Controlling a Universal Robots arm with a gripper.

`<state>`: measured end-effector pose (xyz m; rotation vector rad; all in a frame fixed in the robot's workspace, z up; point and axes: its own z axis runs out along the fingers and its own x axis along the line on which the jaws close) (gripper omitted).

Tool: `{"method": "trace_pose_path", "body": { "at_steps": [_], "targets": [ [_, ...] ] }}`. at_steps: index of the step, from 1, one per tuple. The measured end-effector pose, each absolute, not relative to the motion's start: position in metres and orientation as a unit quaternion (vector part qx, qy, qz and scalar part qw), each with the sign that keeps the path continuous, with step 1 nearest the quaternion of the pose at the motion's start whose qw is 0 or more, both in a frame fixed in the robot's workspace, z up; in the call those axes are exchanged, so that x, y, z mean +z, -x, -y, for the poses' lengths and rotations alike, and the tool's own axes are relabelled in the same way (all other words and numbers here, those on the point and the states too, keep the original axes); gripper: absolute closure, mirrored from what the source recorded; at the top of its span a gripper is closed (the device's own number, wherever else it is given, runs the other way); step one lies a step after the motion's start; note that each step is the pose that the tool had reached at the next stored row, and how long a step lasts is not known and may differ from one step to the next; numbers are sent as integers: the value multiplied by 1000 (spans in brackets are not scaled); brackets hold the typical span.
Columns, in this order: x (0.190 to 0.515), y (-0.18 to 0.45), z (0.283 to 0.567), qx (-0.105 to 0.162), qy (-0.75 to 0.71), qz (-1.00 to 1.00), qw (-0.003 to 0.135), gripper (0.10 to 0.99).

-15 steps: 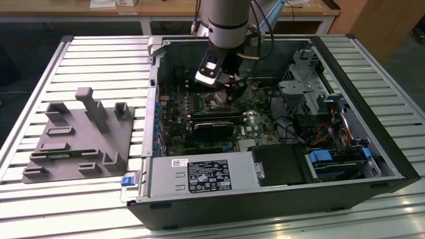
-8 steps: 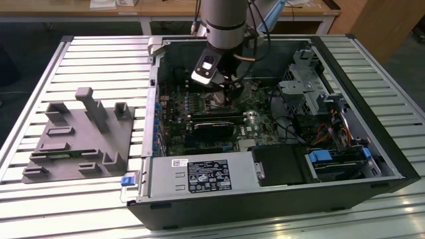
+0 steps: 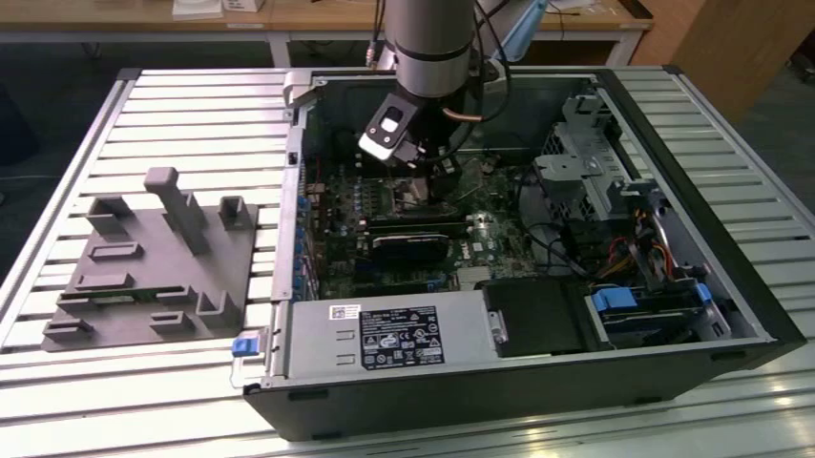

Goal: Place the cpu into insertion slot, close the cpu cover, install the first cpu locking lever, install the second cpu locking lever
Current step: 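Place the cpu into insertion slot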

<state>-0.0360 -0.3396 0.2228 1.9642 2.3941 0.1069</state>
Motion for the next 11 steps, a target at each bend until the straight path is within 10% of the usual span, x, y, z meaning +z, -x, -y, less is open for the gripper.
{"method": "trace_pose_path", "body": {
  "at_steps": [11],
  "targets": [
    [220,37,332,33,-664,-747,23,549]
  ]
}}
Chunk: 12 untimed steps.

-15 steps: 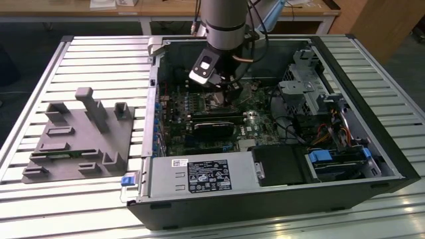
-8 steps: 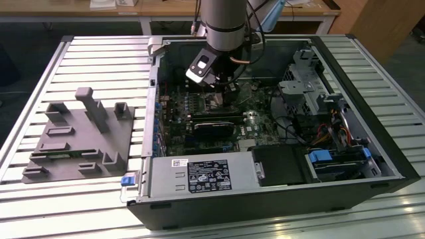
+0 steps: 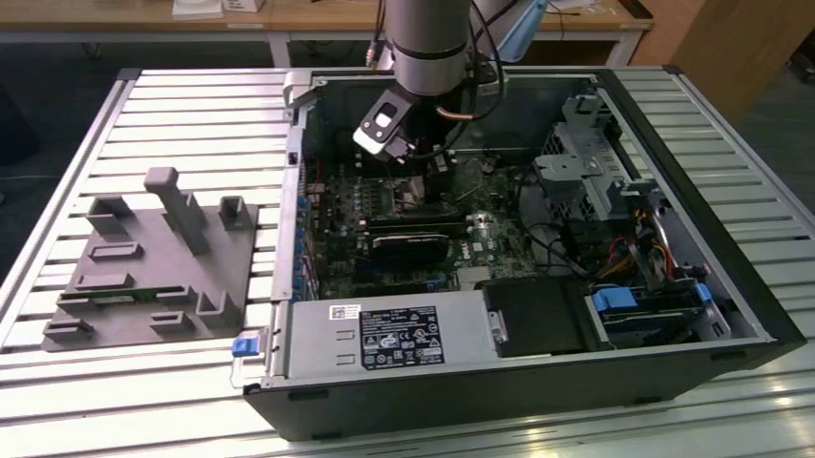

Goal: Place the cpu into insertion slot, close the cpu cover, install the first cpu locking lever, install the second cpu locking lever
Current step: 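Place the cpu into insertion slot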

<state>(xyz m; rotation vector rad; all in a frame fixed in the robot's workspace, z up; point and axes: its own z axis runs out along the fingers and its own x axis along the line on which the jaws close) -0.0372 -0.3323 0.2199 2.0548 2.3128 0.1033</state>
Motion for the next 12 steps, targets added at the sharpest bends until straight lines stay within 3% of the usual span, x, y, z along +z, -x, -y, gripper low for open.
{"method": "trace_pose_path", "body": {
  "at_steps": [12],
  "targets": [
    [214,43,328,32,-695,-718,25,549]
  ]
}}
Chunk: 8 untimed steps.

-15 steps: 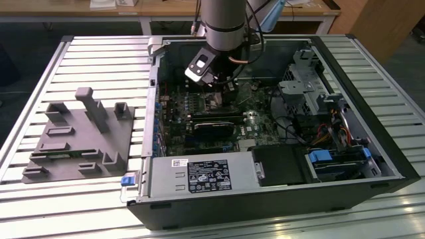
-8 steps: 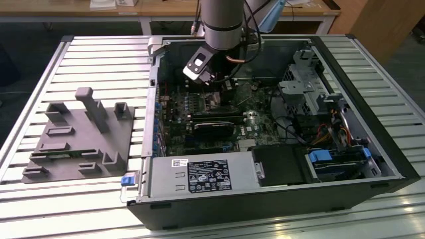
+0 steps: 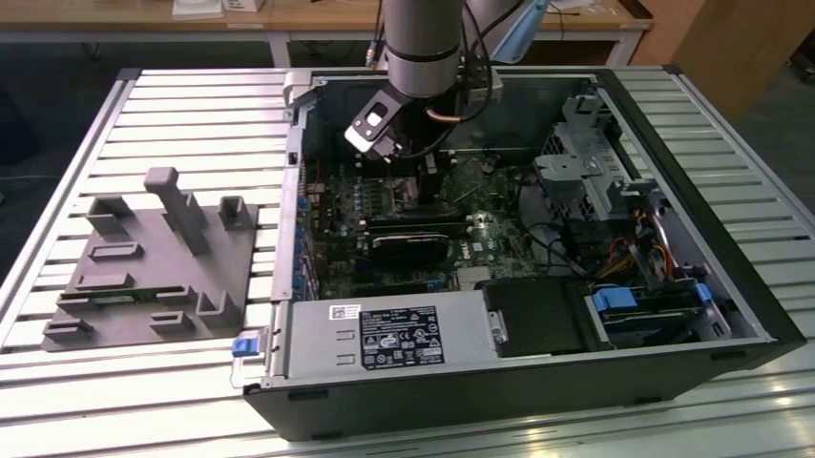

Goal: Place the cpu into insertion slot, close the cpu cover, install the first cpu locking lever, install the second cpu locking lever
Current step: 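Place the cpu into insertion slot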

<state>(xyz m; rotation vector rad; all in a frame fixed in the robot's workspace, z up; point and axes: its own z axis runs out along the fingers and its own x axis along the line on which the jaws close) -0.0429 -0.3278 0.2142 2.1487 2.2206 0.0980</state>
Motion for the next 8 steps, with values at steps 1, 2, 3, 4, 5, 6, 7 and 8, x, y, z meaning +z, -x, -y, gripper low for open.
{"method": "trace_pose_path", "body": {
  "at_steps": [1,2,3,4,5,6,7,8],
  "targets": [
    [214,44,327,32,-695,-718,25,549],
    [213,44,327,32,-695,-718,25,549],
    [212,44,326,32,-695,-718,25,549],
    [210,45,326,32,-695,-718,25,549],
    [209,45,326,32,-695,-718,25,549],
    [208,45,326,32,-695,-718,25,549],
    [207,45,325,32,-695,-718,25,549],
    [206,46,325,32,-695,-718,25,549]
  ]
}}
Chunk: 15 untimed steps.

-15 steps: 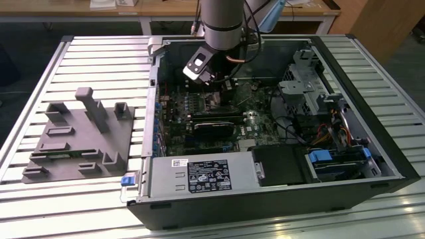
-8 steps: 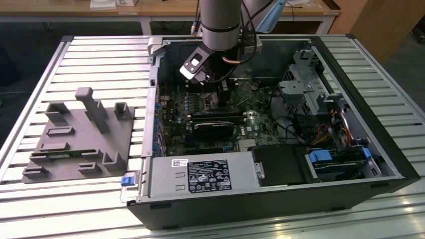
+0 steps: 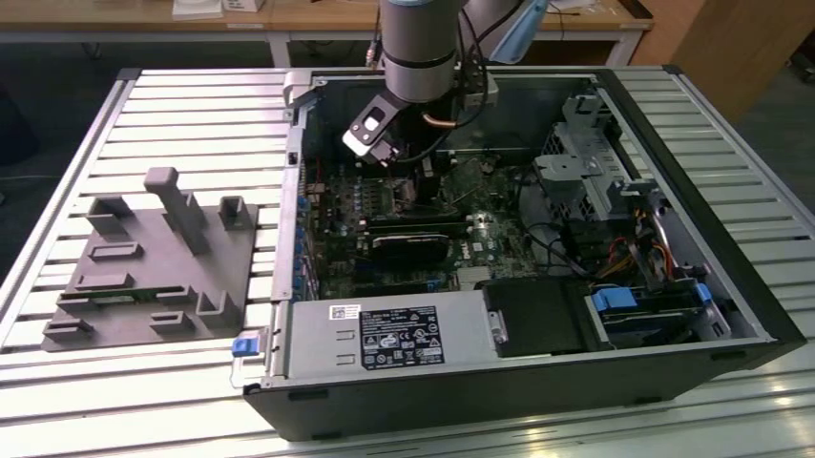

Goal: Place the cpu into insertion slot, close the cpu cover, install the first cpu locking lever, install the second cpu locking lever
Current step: 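Place the cpu into insertion slot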

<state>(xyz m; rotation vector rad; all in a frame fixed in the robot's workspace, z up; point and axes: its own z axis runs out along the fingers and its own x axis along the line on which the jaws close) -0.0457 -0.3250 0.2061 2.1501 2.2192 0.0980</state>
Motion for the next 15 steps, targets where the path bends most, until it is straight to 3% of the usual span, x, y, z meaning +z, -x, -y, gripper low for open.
{"method": "trace_pose_path", "body": {
  "at_steps": [15],
  "targets": [
    [201,46,324,32,-696,-717,25,549]
  ]
}}
